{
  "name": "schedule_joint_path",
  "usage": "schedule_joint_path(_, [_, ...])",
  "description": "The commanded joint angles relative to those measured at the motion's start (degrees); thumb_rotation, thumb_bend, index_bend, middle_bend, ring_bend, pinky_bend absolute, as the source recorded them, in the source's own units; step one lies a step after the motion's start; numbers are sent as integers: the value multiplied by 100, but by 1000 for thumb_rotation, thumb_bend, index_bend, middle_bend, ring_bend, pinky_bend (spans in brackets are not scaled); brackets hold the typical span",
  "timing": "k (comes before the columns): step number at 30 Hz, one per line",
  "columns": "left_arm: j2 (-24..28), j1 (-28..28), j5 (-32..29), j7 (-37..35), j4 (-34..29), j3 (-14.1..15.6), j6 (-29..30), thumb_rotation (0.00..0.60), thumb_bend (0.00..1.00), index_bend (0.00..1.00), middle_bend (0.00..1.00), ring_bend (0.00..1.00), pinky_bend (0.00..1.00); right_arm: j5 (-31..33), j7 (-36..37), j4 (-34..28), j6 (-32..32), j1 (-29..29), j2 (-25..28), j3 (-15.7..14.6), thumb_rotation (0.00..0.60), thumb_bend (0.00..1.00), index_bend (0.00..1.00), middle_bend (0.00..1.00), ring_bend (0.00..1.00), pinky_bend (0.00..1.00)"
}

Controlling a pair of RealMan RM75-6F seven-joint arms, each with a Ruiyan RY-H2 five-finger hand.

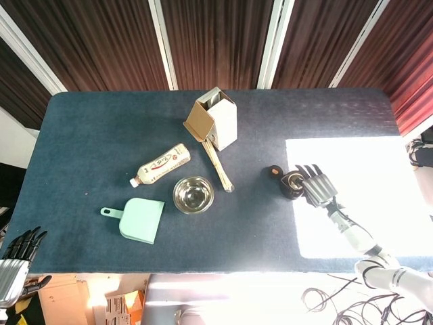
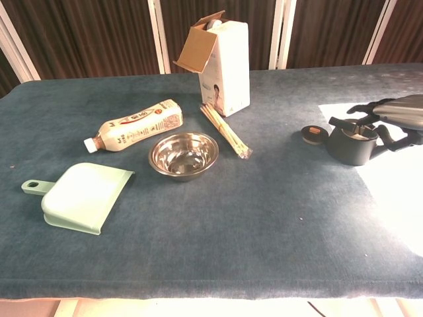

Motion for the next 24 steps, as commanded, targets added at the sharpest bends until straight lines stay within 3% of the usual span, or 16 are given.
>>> schedule_joint_path(1, [1,4,4,-9,5,2,8,600,1,0,8,0,130,21,-8,-24,32,-15,17,11,600,965,384,0,0,0])
schedule_joint_path(16, [1,-31,65,61,-46,5,18,600,1,0,8,0,130,-336,367,-582,749,-318,593,-33,600,965,340,0,0,0])
schedule_joint_path(20, [17,-7,82,104,-107,-3,99,600,1,0,8,0,130,-579,645,-885,1208,-506,770,-75,600,958,299,0,0,0])
schedule_joint_path(22, [20,6,96,104,-132,-27,187,600,1,0,8,0,130,-863,831,-1147,1700,-721,949,-170,600,861,246,0,0,0])
schedule_joint_path(24, [23,0,128,78,-152,-47,262,600,1,0,8,0,130,-1174,980,-1394,2316,-1015,1130,-298,600,685,192,0,0,0])
